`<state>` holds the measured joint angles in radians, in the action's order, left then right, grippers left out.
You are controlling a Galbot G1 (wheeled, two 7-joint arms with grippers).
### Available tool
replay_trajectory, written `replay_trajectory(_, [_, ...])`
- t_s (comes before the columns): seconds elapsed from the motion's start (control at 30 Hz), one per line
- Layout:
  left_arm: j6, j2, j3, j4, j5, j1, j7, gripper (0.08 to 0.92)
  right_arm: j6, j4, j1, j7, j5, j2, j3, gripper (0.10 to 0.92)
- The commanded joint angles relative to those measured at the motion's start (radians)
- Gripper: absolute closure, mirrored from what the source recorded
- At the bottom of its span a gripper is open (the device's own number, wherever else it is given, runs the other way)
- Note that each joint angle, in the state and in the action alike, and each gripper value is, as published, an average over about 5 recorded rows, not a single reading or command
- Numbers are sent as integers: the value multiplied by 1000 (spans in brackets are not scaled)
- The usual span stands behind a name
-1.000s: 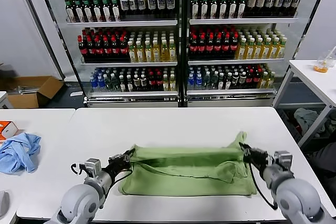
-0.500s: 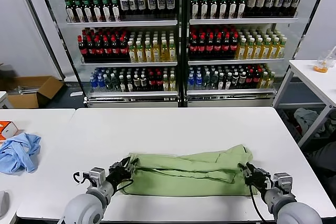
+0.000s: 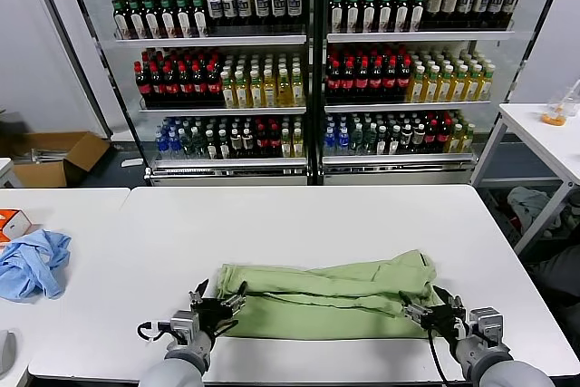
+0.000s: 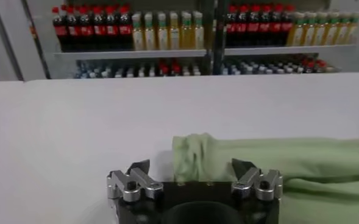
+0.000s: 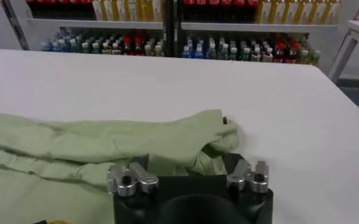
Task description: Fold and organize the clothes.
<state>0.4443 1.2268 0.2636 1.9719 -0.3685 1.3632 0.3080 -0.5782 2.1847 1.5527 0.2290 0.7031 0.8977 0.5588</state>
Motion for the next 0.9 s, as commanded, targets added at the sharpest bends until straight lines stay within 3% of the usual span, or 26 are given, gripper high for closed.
replay_trajectory(0.03, [-39, 83, -10, -27, 111, 41, 37, 222, 0, 11, 8, -1, -6, -7, -3, 205])
replay_trajectory(0.57, [-15, 66, 45, -4, 10, 64, -49, 669, 1, 22, 4, -1, 15, -24, 7, 203])
replay_trajectory(0.8, [-8, 3, 213, 37, -92, 70, -51, 867, 1, 27, -23, 3, 29, -33, 0, 203])
replay_trajectory(0.9, [-6, -50, 316, 43, -151, 82, -57, 903, 1, 21, -45, 4, 38, -39, -3, 203])
